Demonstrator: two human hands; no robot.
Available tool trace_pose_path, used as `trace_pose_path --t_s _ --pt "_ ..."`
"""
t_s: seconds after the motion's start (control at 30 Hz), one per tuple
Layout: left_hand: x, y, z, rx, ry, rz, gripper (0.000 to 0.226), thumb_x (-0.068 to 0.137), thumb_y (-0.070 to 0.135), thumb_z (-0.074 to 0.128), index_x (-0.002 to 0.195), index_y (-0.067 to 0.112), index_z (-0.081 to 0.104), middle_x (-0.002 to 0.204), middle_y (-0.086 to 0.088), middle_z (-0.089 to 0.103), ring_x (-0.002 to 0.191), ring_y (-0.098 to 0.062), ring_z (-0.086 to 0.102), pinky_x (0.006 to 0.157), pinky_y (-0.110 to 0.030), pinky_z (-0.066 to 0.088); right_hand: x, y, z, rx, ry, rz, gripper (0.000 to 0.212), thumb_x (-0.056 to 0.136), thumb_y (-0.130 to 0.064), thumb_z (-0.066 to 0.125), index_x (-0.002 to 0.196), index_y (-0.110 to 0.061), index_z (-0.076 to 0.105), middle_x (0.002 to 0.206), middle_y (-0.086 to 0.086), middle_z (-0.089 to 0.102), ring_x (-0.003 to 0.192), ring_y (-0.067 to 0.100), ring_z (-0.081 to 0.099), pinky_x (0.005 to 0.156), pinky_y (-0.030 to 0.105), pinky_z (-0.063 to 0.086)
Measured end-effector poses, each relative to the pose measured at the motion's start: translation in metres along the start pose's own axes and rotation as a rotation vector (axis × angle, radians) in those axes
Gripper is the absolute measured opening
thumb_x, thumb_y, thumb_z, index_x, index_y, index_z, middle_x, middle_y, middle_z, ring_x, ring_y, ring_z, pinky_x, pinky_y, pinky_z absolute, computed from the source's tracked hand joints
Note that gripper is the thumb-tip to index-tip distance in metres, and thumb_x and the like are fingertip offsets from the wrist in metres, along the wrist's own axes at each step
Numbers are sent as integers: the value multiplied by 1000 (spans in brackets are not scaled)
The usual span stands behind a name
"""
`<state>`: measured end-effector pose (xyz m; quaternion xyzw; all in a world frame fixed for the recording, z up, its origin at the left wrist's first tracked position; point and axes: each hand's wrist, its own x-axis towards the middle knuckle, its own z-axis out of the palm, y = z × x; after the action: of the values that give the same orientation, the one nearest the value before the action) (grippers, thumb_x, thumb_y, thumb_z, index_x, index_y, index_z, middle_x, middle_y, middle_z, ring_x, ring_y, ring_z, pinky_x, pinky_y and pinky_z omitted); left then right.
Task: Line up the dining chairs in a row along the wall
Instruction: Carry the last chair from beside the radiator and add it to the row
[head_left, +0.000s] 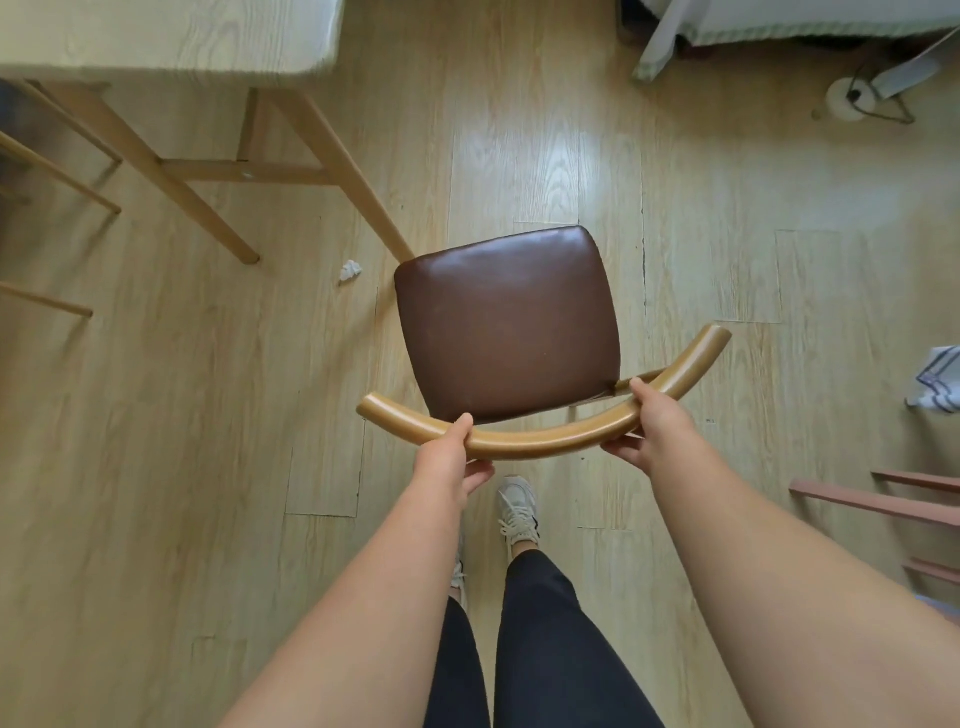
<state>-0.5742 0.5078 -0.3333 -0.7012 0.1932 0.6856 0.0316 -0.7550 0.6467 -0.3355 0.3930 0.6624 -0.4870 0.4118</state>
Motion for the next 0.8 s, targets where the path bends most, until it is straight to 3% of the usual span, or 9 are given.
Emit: trace_pose_path --t_s 0.13,0.2,0.3,0.43,0.7,0.8 --pt "11 9 11 -134 35 -92 43 83 19 75 118 5 55 109 -16 65 90 -35 66 61 -47 61 11 -15 -3 -97 -29 70 39 83 -35 73 102 -7 54 97 15 64 78 34 65 53 48 57" --pt "13 9 11 -125 56 -100 40 82 14 75 116 5 56 109 -17 65 90 -36 66 55 -47 61 14 -18 -3 -150 -23 103 37 81 -28 74 103 -5 56 97 15 65 77 33 66 49 46 57" --pt "11 7 8 -112 50 -75 42 84 13 73 121 6 56 110 -17 64 91 -36 66 60 -46 61 15 -16 -3 -224 -11 127 40 82 -19 71 114 -2 54 103 17 66 80 34 66 51 47 56" --pt "6 14 -2 -114 46 -27 49 83 15 73 124 1 52 113 -17 63 91 -36 67 65 -44 61 7 -12 4 -234 11 93 42 76 -13 68 113 -2 53 104 20 67 85 36 68 53 46 59" --pt "-19 39 -43 -223 40 88 46 84 13 72 122 -3 52 114 -21 63 96 -34 66 54 -43 58 -27 -20 57 -376 -7 -60 48 67 -15 65 114 -4 57 102 20 69 75 35 68 55 47 60" --pt "-27 48 -80 -277 73 96 50 83 15 73 125 -1 50 118 -19 61 94 -34 65 71 -52 58 -54 -10 91 -462 -64 -100 47 69 -17 65 114 -5 58 106 19 67 78 36 67 53 47 59"
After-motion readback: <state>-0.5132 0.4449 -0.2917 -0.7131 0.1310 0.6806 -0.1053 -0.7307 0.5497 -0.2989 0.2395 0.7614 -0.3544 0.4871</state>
